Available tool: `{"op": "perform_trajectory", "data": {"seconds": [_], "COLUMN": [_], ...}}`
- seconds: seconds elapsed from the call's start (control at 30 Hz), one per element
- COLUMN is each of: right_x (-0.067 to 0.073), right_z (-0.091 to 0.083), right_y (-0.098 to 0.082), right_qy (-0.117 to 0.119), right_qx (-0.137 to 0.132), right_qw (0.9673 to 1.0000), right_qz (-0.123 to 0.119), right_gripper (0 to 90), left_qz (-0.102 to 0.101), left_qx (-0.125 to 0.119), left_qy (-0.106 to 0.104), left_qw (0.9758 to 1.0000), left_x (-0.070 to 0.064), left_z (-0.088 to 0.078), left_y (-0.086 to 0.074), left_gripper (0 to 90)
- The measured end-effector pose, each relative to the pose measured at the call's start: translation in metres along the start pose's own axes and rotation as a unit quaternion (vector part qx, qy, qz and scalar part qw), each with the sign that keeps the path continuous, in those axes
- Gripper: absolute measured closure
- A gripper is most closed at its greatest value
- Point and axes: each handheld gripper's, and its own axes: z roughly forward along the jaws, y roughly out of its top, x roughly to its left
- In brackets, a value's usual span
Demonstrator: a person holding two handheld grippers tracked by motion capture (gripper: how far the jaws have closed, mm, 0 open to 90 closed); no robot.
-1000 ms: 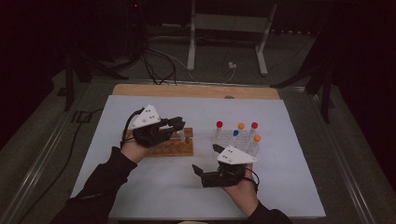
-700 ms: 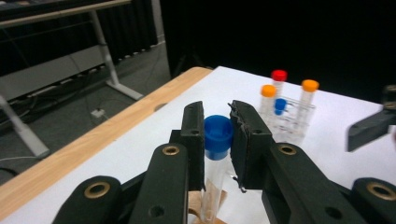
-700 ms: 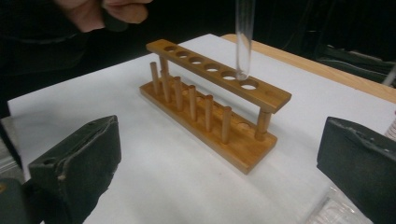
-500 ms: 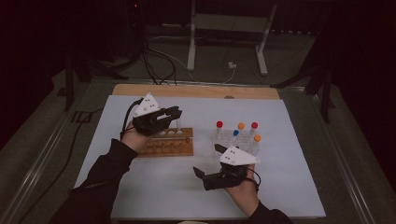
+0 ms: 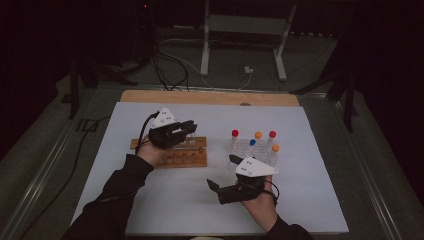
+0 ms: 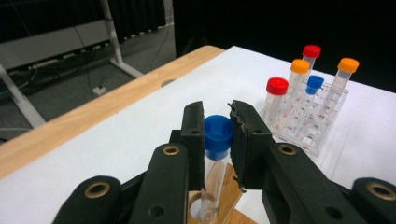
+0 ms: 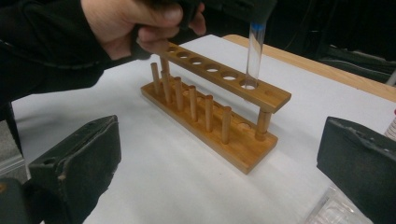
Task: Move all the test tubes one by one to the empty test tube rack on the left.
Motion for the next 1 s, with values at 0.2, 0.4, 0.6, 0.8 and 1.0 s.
{"op": "perform_trajectory", "data": {"seconds": [0.2, 0.4, 0.6, 0.8, 1.0], "right_x": [0.000, 0.001, 0.000, 0.000, 0.001], "right_z": [0.000, 0.001, 0.002, 0.002, 0.004], "right_y": [-0.001, -0.001, -0.002, -0.003, -0.003], "right_qy": [0.004, 0.016, 0.020, 0.021, 0.025], "right_qx": [-0.002, -0.007, -0.006, -0.010, -0.002], "right_qw": [1.0000, 0.9998, 0.9997, 0.9996, 0.9995], "right_qz": [-0.004, -0.011, -0.008, -0.017, -0.020], "right_gripper": [0.0, 0.0, 0.0, 0.0, 0.0], "left_qz": [-0.010, -0.015, -0.015, -0.016, -0.016], "left_qx": [0.016, 0.024, 0.029, 0.037, 0.039], "left_qy": [0.000, -0.001, 0.000, 0.003, 0.002], "left_qw": [0.9998, 0.9996, 0.9995, 0.9992, 0.9991], "left_x": [0.000, 0.000, -0.001, -0.001, -0.001], "left_z": [0.006, 0.010, 0.013, 0.016, 0.017], "left_y": [-0.014, -0.020, -0.024, -0.027, -0.028], "left_gripper": [77.4, 77.4, 77.4, 77.3, 77.3]}}
